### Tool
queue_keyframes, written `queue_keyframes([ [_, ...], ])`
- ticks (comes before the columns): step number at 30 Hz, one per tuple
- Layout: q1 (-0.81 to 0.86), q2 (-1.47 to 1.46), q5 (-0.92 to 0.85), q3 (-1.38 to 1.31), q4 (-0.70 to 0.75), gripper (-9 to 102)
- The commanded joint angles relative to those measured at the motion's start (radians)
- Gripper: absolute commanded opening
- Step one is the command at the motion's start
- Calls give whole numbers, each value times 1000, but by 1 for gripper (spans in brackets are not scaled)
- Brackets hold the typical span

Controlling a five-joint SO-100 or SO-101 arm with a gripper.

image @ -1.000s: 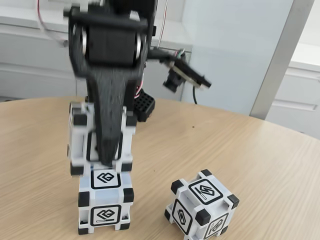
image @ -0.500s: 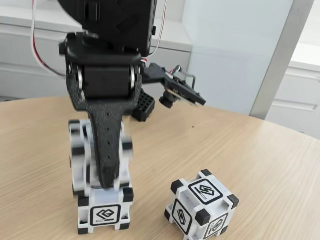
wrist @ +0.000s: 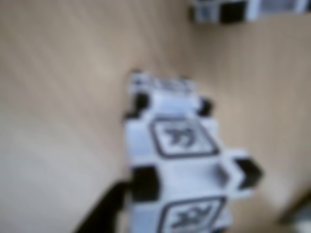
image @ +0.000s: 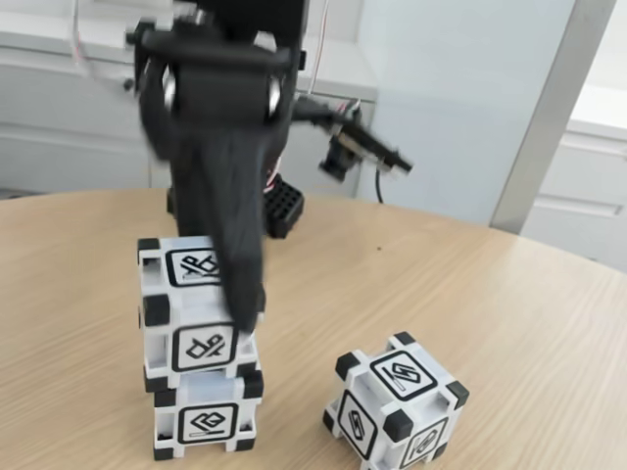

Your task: Stack cubes from left to right.

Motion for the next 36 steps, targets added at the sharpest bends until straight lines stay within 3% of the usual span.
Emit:
queue_keyframes([
  [1,-77,121,-18,-25,5,47],
  [18,-374,158,-2,-8,-12,47],
  [30,-377,-212,-12,-26,-17,46],
  [36,-365,-250,37,-25,-204,45],
])
